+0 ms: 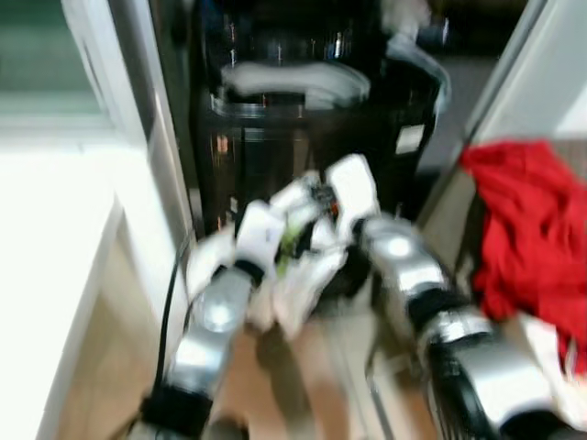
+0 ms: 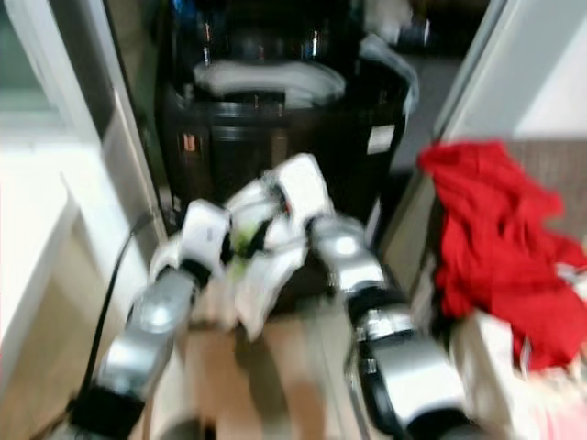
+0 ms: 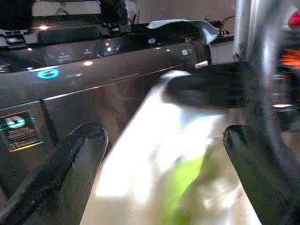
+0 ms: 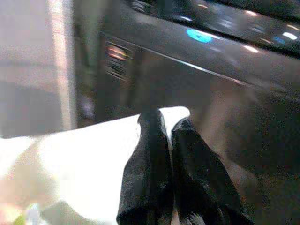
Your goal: Clothes washing
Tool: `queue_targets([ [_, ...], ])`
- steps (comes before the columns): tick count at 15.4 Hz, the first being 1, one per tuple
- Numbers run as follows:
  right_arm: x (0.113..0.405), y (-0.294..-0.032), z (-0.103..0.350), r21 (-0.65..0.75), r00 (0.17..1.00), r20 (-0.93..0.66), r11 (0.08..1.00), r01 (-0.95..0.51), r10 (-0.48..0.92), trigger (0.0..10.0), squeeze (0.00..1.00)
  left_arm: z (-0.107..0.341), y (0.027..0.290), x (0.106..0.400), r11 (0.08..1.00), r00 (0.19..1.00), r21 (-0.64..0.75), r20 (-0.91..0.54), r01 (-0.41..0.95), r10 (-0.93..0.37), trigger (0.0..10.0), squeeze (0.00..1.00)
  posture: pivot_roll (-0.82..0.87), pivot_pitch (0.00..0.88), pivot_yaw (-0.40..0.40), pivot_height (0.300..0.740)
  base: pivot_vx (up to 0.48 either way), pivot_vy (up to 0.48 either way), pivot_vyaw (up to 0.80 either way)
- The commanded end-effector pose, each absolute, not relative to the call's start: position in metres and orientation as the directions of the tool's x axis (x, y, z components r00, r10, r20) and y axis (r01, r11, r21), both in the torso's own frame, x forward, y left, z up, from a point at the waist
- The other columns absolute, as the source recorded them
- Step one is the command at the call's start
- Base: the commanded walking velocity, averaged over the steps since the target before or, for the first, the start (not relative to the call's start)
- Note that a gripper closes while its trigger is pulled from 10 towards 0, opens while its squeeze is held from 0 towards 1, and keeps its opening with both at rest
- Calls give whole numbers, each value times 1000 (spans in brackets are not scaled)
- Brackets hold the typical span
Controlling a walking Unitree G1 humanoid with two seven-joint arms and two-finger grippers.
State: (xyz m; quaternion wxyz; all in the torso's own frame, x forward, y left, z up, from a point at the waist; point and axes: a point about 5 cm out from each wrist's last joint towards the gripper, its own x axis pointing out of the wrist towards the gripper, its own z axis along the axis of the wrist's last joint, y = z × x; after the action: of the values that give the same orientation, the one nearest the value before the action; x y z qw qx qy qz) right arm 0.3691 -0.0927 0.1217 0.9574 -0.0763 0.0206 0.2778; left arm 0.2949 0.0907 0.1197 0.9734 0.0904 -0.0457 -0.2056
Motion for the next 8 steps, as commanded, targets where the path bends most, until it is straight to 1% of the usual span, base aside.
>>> queue_targets([
  [1,370,-106,119,-123,873,-81,864,-488,482,0,0,133,86,298,900,905,202,104,386,-412,10000,0,13,0,-50,732,0,-454,0],
  [4,369,-109,117,-117,879,-87,871,-477,470,0,0,132,86,299,918,925,203,102,341,-366,10000,0,13,0,-49,732,0,-451,0],
  [5,369,-112,117,-122,886,-88,878,-463,455,0,0,128,93,305,939,952,202,71,279,-298,10000,0,13,0,-48,732,0,0,0],
  [8,371,-115,125,-119,893,-50,885,-451,448,0,0,130,101,309,954,971,221,76,204,-225,10000,0,17,0,-50,732,0,0,0],
])
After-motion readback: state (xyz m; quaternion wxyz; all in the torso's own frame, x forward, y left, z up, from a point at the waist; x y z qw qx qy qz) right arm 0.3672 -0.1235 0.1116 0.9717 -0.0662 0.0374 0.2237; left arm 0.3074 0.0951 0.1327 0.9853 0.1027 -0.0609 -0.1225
